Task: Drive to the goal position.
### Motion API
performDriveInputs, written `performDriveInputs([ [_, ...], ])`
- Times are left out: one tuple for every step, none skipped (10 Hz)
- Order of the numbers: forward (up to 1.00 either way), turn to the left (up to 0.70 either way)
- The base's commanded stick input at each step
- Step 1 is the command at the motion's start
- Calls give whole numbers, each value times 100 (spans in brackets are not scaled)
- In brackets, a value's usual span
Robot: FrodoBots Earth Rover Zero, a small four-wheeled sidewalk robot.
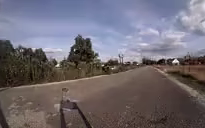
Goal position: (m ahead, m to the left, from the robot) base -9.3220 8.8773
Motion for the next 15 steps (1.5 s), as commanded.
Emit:
performDriveInputs([
  [1, 0],
  [3, 0],
  [2, 0],
  [4, 0],
  [3, 0],
  [0, 0],
  [0, 0],
  [0, 0],
  [0, 0],
  [3, 0],
  [2, 0],
  [0, 0],
  [0, 0],
  [4, 0],
  [4, 0],
])
